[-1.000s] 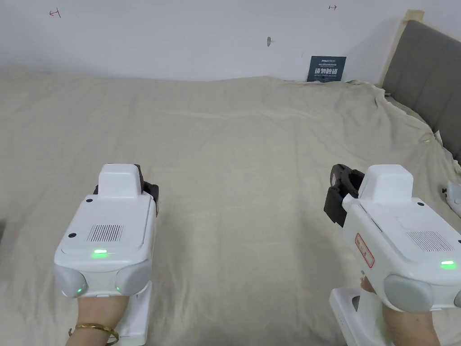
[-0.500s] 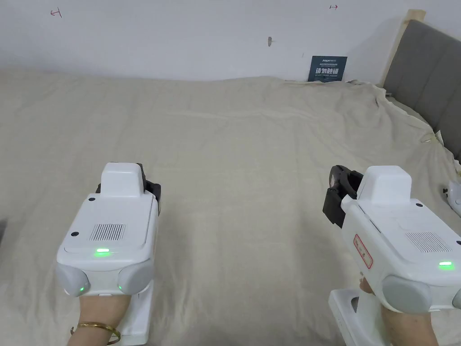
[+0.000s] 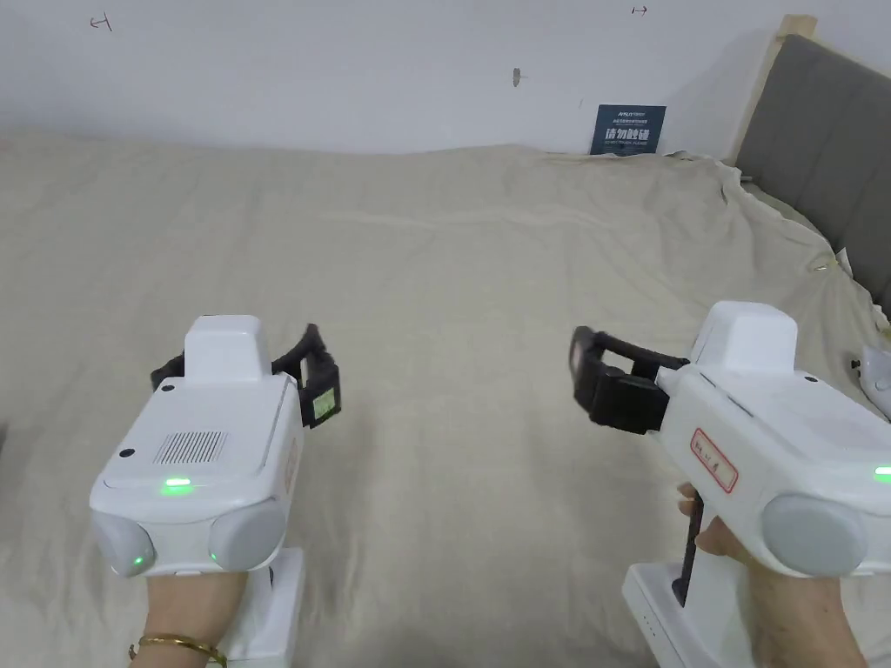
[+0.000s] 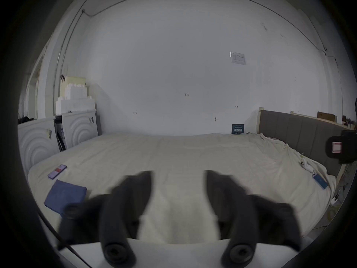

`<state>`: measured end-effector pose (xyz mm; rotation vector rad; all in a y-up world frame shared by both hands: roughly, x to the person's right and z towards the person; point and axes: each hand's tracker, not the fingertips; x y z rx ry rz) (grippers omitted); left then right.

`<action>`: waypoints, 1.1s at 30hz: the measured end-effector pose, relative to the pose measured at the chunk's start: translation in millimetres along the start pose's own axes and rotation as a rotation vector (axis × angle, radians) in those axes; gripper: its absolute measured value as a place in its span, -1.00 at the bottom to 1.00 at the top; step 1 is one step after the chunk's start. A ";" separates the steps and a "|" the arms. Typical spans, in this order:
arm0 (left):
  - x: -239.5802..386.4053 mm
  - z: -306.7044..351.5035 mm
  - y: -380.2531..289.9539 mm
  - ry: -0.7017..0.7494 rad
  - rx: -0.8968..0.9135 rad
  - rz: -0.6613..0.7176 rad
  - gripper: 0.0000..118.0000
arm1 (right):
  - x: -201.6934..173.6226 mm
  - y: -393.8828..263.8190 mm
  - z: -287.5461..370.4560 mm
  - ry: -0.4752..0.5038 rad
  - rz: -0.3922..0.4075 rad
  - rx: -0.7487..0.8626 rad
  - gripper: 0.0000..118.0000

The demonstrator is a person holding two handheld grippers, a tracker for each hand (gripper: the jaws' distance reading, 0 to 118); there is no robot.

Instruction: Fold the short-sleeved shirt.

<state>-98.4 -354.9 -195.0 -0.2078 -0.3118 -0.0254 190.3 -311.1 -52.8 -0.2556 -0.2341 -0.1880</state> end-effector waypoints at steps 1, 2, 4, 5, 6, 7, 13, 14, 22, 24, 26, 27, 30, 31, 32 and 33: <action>-0.2 0.5 0.8 -0.007 -0.014 0.009 0.79 | 0.4 3.8 0.8 0.029 -0.033 -0.029 0.98; -0.3 2.3 1.0 -0.011 -0.009 0.016 0.92 | 2.5 6.8 5.5 0.083 -0.071 -0.014 0.98; 1.0 6.2 2.2 -0.017 -0.014 0.023 1.00 | 5.8 14.3 7.0 0.129 -0.111 -0.060 0.98; 1.5 7.7 3.1 -0.023 -0.027 0.029 1.00 | 6.1 19.4 6.4 0.124 -0.136 -0.109 0.98; 1.8 9.3 4.1 -0.025 -0.041 0.035 1.00 | 2.9 22.9 6.3 0.102 -0.163 -0.145 0.98; 1.6 10.3 3.6 -0.019 -0.072 0.048 1.00 | 1.0 26.9 5.3 0.066 -0.187 -0.201 0.98; -2.7 20.8 -22.9 0.000 -0.166 0.112 1.00 | -17.3 31.4 -0.4 -0.216 -0.115 -0.522 0.98; -2.4 22.3 -29.7 0.010 -0.190 0.086 1.00 | -27.7 29.0 3.4 -0.214 -0.092 -0.548 0.98; -4.5 29.9 -61.5 0.057 -0.259 -0.008 1.00 | -32.9 -1.3 1.6 -0.249 -0.005 -0.531 0.98; -7.4 28.4 -65.0 0.058 -0.269 0.005 1.00 | -33.7 -6.3 -1.7 -0.246 -0.009 -0.520 0.98; -8.5 26.6 -68.4 0.066 -0.276 0.009 1.00 | -32.4 -10.3 -7.6 -0.244 -0.018 -0.582 0.98; -8.9 25.7 -70.0 0.068 -0.279 0.007 1.00 | -31.6 -12.4 -9.8 -0.235 -0.046 -0.585 0.98; -10.3 21.6 -74.6 0.068 -0.296 0.015 1.00 | -33.4 -17.4 -12.4 -0.217 -0.046 -0.548 0.98; -11.2 18.9 -77.1 0.062 -0.308 0.024 1.00 | -35.7 -19.5 -13.5 -0.206 -0.034 -0.522 0.98; -12.0 15.6 -80.5 0.062 -0.321 0.032 1.00 | -38.4 -22.9 -15.9 -0.212 -0.037 -0.529 0.98; -12.2 12.5 -83.1 0.067 -0.335 0.038 1.00 | -41.0 -26.3 -18.6 -0.220 -0.031 -0.537 0.98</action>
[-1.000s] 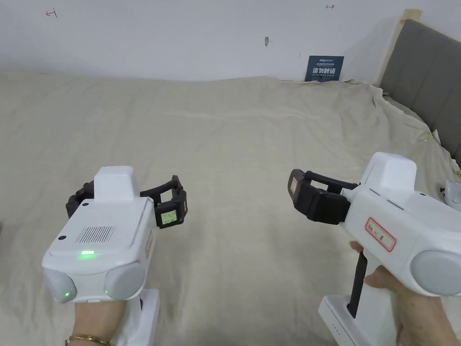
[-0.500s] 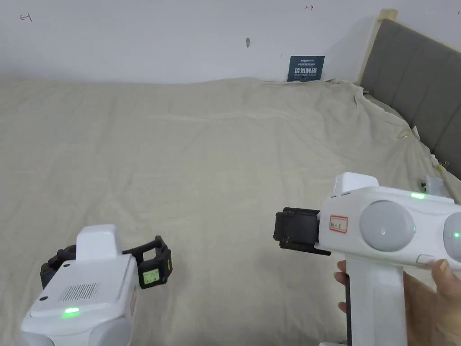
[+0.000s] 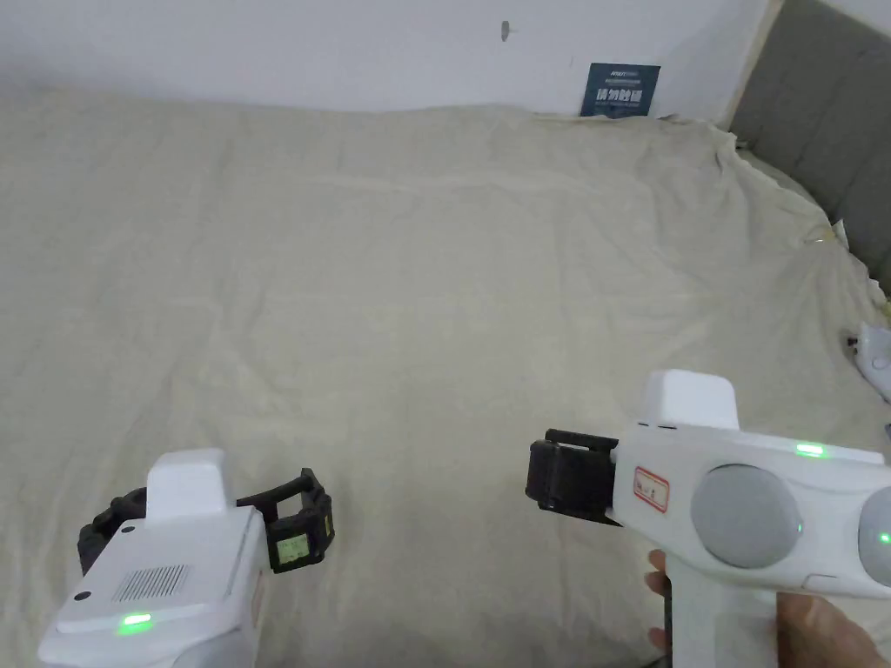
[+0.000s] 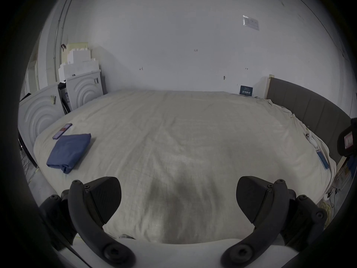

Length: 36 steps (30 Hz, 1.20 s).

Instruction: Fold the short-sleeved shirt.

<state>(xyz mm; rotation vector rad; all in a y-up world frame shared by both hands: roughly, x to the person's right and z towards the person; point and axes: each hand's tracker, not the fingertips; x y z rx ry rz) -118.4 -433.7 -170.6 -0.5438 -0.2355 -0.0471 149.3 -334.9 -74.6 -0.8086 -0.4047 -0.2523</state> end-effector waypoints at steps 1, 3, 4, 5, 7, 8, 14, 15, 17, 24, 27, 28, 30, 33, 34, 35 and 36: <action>0.0 -4.6 -1.6 0.001 -0.014 0.004 1.00 | -7.8 -5.7 -0.4 -0.018 0.037 -0.040 0.98; 0.8 -12.7 -3.9 0.003 -0.031 0.010 1.00 | -8.9 -18.3 -21.0 -0.002 0.099 -0.094 0.98; 0.9 -18.0 -4.8 0.005 -0.038 0.014 1.00 | -9.8 -24.5 -35.1 0.004 0.145 -0.116 0.98; 0.8 -23.8 -5.1 0.005 -0.049 0.017 1.00 | -3.7 -29.4 -52.0 0.015 0.180 -0.140 0.98; 0.9 -36.7 -5.8 0.014 -0.077 0.019 1.00 | -5.2 -37.8 -77.0 -0.004 0.215 -0.138 0.98; 0.5 -45.3 -5.6 0.016 -0.093 0.020 1.00 | -5.0 -39.5 -90.4 -0.018 0.220 -0.144 0.98; -2.9 -117.8 15.4 0.026 -0.145 0.036 1.00 | 15.4 -4.1 -166.9 -0.086 0.177 -0.129 0.98; -4.7 -132.3 20.5 0.019 -0.150 0.050 1.00 | 18.6 6.2 -180.8 -0.112 0.156 -0.116 0.98; -3.2 -167.4 34.8 0.038 -0.168 0.060 1.00 | 27.0 26.6 -211.0 -0.155 0.100 -0.046 0.98; -12.8 -255.7 63.0 0.179 -0.198 0.175 1.00 | 47.5 59.4 -277.1 -0.255 -0.105 0.089 0.98; -20.3 -282.4 46.3 0.291 -0.369 0.258 1.00 | 51.4 47.6 -296.1 -0.300 -0.124 -0.001 0.98; -21.2 -292.6 31.9 0.263 -0.347 0.281 1.00 | 52.7 38.6 -304.1 -0.320 -0.130 -0.045 1.00; -11.8 -270.3 37.1 0.281 -0.227 0.218 1.00 | 66.5 35.4 -297.9 -0.228 -0.214 0.013 1.00; -10.2 -278.9 34.9 0.293 -0.287 0.212 1.00 | 59.7 37.7 -288.2 -0.202 -0.210 -0.001 1.00; -14.5 -278.4 38.2 0.286 -0.296 0.221 1.00 | 55.3 40.5 -289.3 -0.210 -0.206 -0.015 1.00; -14.3 -271.0 32.0 0.273 -0.248 0.242 1.00 | 49.7 42.3 -288.1 -0.239 -0.189 -0.027 1.00; -15.0 -264.8 28.9 0.253 -0.192 0.236 1.00 | 46.4 41.4 -287.3 -0.249 -0.176 -0.028 1.00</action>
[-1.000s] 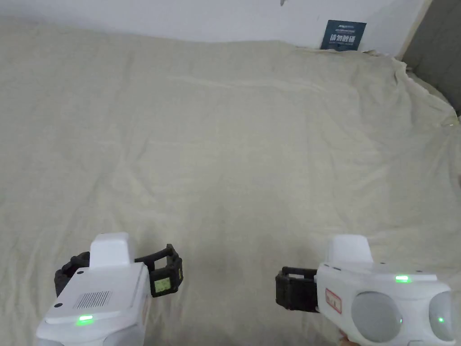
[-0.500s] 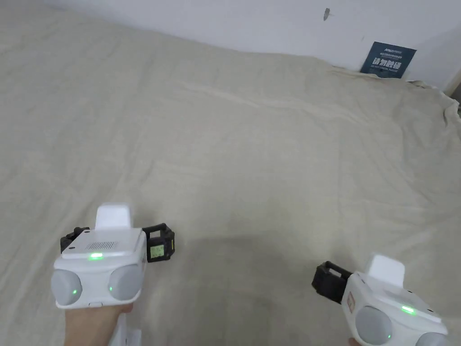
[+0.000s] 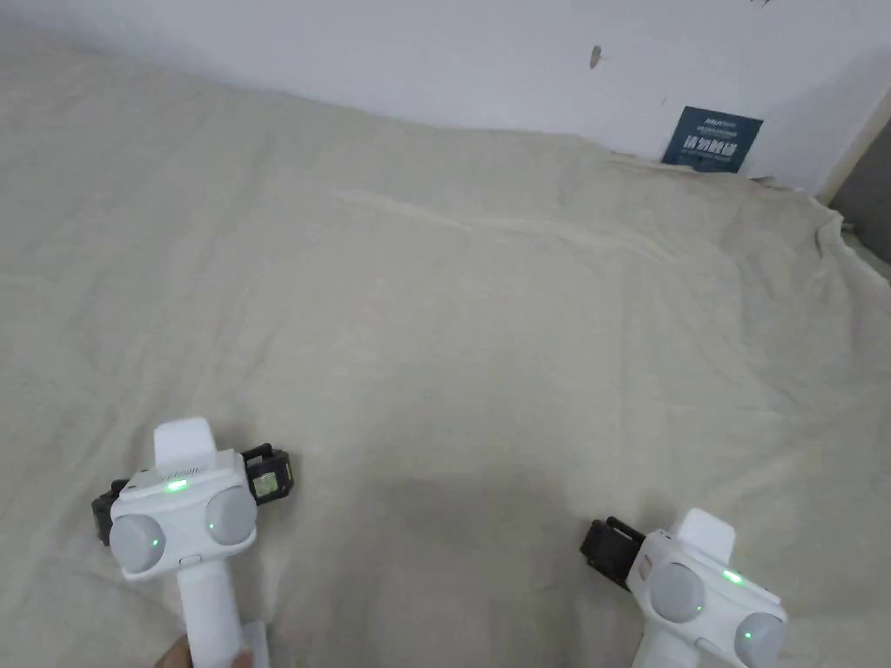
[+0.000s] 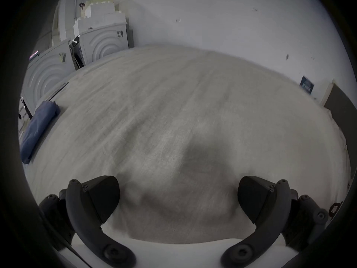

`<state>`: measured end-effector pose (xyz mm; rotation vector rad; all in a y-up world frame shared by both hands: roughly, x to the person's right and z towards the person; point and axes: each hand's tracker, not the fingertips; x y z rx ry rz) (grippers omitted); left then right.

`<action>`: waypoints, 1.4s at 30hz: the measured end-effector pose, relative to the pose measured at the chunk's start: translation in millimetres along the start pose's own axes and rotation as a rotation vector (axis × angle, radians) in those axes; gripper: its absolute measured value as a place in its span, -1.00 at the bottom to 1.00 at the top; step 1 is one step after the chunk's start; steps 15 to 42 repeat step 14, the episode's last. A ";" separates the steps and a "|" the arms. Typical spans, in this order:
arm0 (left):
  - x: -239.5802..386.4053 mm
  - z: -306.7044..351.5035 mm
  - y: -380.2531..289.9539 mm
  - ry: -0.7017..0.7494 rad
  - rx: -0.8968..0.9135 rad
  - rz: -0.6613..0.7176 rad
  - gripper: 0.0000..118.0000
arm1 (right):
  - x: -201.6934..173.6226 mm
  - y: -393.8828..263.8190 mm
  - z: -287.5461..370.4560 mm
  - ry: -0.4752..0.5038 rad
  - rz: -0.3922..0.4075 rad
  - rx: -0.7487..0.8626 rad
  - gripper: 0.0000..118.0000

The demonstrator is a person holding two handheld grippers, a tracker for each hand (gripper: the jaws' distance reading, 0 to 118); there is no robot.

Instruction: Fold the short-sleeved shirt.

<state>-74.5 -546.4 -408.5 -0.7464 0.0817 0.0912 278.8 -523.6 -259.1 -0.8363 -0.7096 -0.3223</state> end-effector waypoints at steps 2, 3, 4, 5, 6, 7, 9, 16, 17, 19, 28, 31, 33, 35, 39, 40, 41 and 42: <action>-6.1 1.2 5.7 -0.014 -0.038 0.029 1.00 | 8.4 -6.7 -2.5 0.009 -0.019 0.055 1.00; -5.8 -4.5 7.8 -0.018 -0.063 0.031 1.00 | 10.9 0.9 -4.8 0.015 -0.029 0.031 1.00; -1.8 -9.3 10.4 0.005 -0.111 0.010 1.00 | 12.3 5.7 -10.7 0.033 -0.029 -0.035 1.00; 3.7 -9.4 12.0 0.046 -0.113 -0.011 1.00 | 10.4 4.8 -3.4 0.033 -0.030 -0.037 1.00; 7.8 -6.6 9.7 0.067 -0.099 -0.037 1.00 | 9.3 1.6 1.1 0.030 -0.027 -0.021 1.00; 10.3 -7.6 7.7 0.068 -0.075 -0.039 1.00 | 6.8 -3.6 6.6 0.024 -0.024 0.014 1.00; 3.4 -9.0 10.8 0.042 -0.081 -0.016 1.00 | 12.9 2.4 -10.3 0.018 -0.021 0.001 1.00; 5.8 -6.0 8.5 0.040 -0.087 -0.016 1.00 | 15.0 3.3 -11.8 0.022 -0.024 -0.001 1.00; 5.8 -6.0 8.5 0.040 -0.087 -0.016 1.00 | 15.0 3.3 -11.8 0.022 -0.024 -0.001 1.00; 5.8 -6.0 8.5 0.040 -0.087 -0.016 1.00 | 15.0 3.3 -11.8 0.022 -0.024 -0.001 1.00; 5.8 -6.0 8.5 0.040 -0.087 -0.016 1.00 | 15.0 3.3 -11.8 0.022 -0.024 -0.001 1.00; 5.8 -6.0 8.5 0.040 -0.087 -0.016 1.00 | 15.0 3.3 -11.8 0.022 -0.024 -0.001 1.00; 5.8 -6.0 8.5 0.040 -0.087 -0.016 1.00 | 15.0 3.3 -11.8 0.022 -0.024 -0.001 1.00; 5.8 -6.0 8.5 0.040 -0.087 -0.016 1.00 | 15.0 3.3 -11.8 0.022 -0.024 -0.001 1.00; 5.8 -6.0 8.5 0.040 -0.087 -0.016 1.00 | 15.0 3.3 -11.8 0.022 -0.024 -0.001 1.00; 5.8 -6.0 8.5 0.040 -0.087 -0.016 1.00 | 15.0 3.3 -11.8 0.022 -0.024 -0.001 1.00; 5.8 -6.0 8.5 0.040 -0.087 -0.016 1.00 | 15.0 3.3 -11.8 0.022 -0.024 -0.001 1.00; 5.8 -6.0 8.5 0.040 -0.087 -0.016 1.00 | 15.0 3.3 -11.8 0.022 -0.024 -0.001 1.00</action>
